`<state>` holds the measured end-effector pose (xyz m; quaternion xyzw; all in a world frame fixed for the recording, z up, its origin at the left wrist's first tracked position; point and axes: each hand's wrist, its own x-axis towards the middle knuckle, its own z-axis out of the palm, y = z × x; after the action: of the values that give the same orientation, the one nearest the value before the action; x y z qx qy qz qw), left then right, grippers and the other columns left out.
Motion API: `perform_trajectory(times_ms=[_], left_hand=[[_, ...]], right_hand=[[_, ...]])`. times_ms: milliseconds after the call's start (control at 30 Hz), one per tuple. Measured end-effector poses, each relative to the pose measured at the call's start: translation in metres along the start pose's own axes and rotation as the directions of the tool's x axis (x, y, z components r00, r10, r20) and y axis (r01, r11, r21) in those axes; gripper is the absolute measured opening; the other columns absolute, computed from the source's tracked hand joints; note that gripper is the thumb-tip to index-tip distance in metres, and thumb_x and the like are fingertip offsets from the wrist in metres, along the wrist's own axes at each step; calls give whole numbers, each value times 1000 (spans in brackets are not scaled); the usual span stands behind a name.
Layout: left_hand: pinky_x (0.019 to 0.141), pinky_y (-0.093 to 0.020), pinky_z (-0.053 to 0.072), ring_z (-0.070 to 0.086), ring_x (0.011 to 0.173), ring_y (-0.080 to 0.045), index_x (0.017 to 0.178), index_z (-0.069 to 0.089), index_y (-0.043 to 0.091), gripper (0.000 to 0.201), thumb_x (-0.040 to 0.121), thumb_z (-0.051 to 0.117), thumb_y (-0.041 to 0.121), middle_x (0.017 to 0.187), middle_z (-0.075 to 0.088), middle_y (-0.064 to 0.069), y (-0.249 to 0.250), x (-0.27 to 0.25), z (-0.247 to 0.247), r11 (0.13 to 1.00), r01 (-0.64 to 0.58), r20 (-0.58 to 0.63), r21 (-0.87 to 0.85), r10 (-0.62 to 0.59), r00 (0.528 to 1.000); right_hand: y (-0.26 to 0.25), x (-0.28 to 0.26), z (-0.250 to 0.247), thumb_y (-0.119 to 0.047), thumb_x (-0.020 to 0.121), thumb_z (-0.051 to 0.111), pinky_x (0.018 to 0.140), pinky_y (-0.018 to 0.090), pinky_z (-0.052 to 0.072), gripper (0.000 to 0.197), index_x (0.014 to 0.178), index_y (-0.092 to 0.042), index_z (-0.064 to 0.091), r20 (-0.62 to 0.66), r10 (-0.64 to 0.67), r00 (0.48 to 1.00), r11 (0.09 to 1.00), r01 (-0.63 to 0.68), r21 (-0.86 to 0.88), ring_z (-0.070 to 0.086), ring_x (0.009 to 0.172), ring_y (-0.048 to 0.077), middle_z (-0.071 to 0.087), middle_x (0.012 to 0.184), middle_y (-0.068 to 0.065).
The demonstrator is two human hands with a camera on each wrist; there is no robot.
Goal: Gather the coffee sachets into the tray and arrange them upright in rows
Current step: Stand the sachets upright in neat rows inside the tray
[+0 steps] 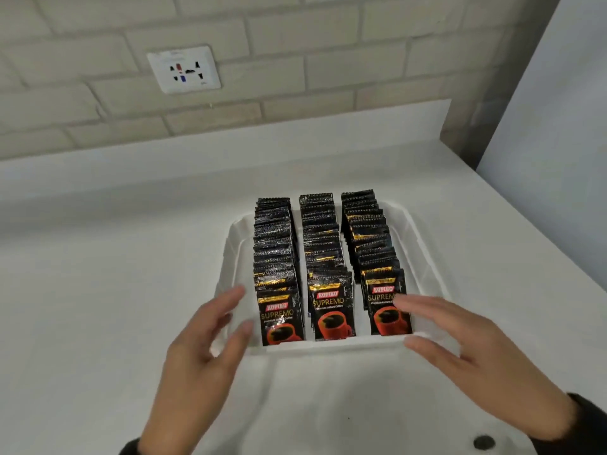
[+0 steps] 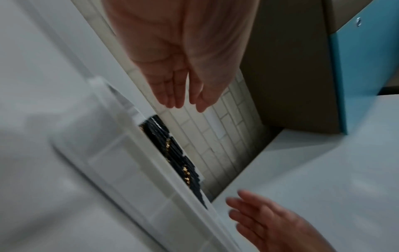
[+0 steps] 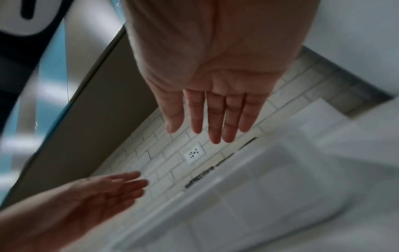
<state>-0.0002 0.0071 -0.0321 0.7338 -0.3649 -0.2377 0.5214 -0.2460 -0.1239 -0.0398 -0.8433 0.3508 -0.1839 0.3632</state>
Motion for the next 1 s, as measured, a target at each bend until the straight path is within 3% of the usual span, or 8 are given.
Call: perform_trajectory(times_ms=[100, 233, 300, 400, 500, 733, 833, 1000], left_hand=[[92, -9, 43, 57, 106, 8, 111, 56, 40, 42, 81, 61, 11, 112, 65, 22, 13, 5, 17, 997, 18, 222, -80, 0, 975], [107, -23, 35, 43, 124, 5, 134, 31, 39, 59, 87, 58, 15, 138, 45, 10, 18, 15, 38, 992, 123, 436, -33, -96, 895], [111, -27, 30, 34, 127, 8, 142, 17, 35, 68, 89, 56, 16, 144, 36, 9, 21, 17, 48, 992, 127, 491, -3, -109, 864], [83, 2, 36, 38, 84, 38, 114, 23, 48, 52, 92, 53, 11, 109, 42, 40, 26, 18, 56, 995, 96, 505, -28, -69, 860], [59, 6, 34, 41, 60, 36, 90, 30, 47, 45, 92, 52, 8, 66, 38, 45, 31, 18, 60, 998, 57, 515, 18, -58, 855], [61, 3, 38, 47, 61, 28, 87, 31, 43, 45, 92, 50, 3, 84, 42, 31, 28, 33, 63, 996, 88, 539, -17, -65, 840], [75, -18, 45, 49, 63, 11, 90, 33, 49, 47, 91, 52, 6, 78, 52, 32, 22, 37, 66, 994, 102, 560, 25, -99, 823], [54, -1, 38, 42, 47, 26, 95, 25, 45, 45, 93, 49, 8, 66, 41, 36, 24, 35, 64, 998, 50, 593, 40, -64, 803]], right_hand=[[-19, 13, 6, -60, 77, 54, 87, 0, 37, 41, 117, -52, 46, 48, 81, 996, 965, -91, 248, 48, 108, -17, 57, 114, -32], [-33, 36, 10, -41, 80, 46, 89, -3, 34, 51, 130, -41, 33, 185, 122, 975, 903, -187, 388, 42, 107, -25, 42, 121, -28], [-37, 43, 11, -35, 89, 43, 91, -3, 31, 52, 139, -32, 29, 194, 155, 969, 889, -223, 400, 42, 111, -17, 41, 124, -22], [-40, 48, 17, -48, 80, 40, 110, 22, 30, 66, 142, -28, 26, 193, 175, 966, 884, -240, 402, 35, 131, 1, 38, 142, -12], [-39, 52, 23, -57, 70, 38, 112, 37, 29, 79, 142, -28, 26, 211, 183, 960, 885, -254, 389, 35, 133, 7, 39, 144, -5], [-35, 61, 22, -51, 87, 32, 102, 32, 41, 57, 141, -32, 27, 248, 252, 935, 883, -327, 336, 52, 111, 9, 48, 126, -10], [-36, 63, 22, -51, 87, 31, 99, 30, 43, 57, 141, -32, 27, 253, 269, 929, 882, -343, 322, 52, 112, 13, 49, 126, -6], [-36, 64, 25, -47, 91, 30, 91, 22, 44, 54, 142, -32, 25, 273, 271, 923, 874, -355, 333, 48, 115, 9, 43, 136, -7]])
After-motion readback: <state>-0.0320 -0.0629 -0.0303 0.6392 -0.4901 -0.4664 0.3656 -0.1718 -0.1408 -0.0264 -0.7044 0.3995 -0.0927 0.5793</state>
